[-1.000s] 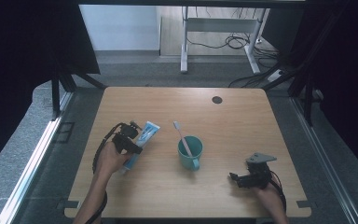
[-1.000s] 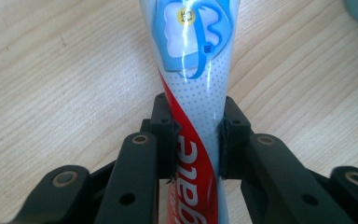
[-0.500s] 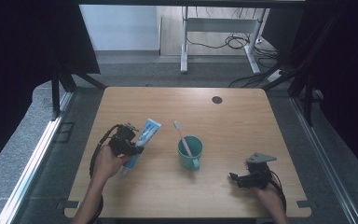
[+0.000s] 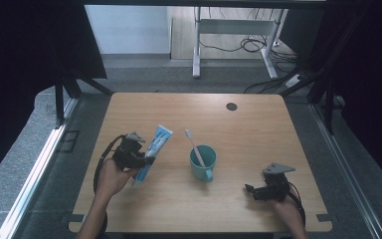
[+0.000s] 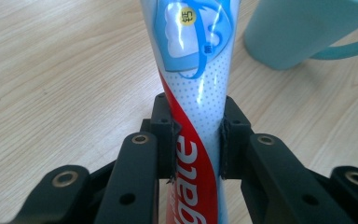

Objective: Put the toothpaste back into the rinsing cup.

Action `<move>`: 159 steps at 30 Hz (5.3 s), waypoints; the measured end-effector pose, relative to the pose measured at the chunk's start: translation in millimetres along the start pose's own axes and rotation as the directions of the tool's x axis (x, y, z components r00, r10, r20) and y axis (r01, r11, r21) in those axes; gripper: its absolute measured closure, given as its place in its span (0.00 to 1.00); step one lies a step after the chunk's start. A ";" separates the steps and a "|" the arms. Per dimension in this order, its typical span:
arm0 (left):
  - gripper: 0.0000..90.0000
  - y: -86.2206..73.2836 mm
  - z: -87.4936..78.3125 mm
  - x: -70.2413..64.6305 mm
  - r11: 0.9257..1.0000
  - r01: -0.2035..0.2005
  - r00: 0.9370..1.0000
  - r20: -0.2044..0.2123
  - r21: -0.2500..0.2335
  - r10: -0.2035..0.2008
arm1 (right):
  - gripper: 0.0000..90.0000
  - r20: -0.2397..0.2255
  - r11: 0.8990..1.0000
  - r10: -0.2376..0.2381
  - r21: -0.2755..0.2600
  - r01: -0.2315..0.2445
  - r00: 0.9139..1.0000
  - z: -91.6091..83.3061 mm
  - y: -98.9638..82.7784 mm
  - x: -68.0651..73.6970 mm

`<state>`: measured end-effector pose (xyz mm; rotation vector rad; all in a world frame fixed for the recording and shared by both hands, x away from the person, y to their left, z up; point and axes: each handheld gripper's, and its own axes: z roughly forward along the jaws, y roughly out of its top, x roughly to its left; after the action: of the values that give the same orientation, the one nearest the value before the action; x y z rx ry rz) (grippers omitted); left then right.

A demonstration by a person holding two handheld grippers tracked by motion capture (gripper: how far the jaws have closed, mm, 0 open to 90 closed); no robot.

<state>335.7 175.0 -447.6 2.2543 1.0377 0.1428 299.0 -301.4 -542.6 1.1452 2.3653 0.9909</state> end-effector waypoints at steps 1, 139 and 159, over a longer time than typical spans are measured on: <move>0.81 0.6 -1.6 -1.9 1.000 -0.013 1.000 0.006 -0.006 0.013 | 0.05 -0.001 1.000 0.000 0.000 0.000 1.000 -0.1 0.0 0.0; 0.80 94.3 75.8 -95.0 0.901 -0.160 0.977 0.067 -0.403 0.203 | 0.05 -0.003 1.000 0.000 -0.001 0.000 1.000 0.0 -0.1 -0.1; 0.80 79.9 94.0 -100.8 0.909 -0.191 0.973 0.051 -0.371 0.225 | 0.05 -0.003 1.000 -0.001 -0.001 0.001 1.000 -0.1 -0.1 -0.1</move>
<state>351.2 16.7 -457.7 2.0029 0.6557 0.2937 299.0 -301.5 -542.6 1.1431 2.3671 0.9951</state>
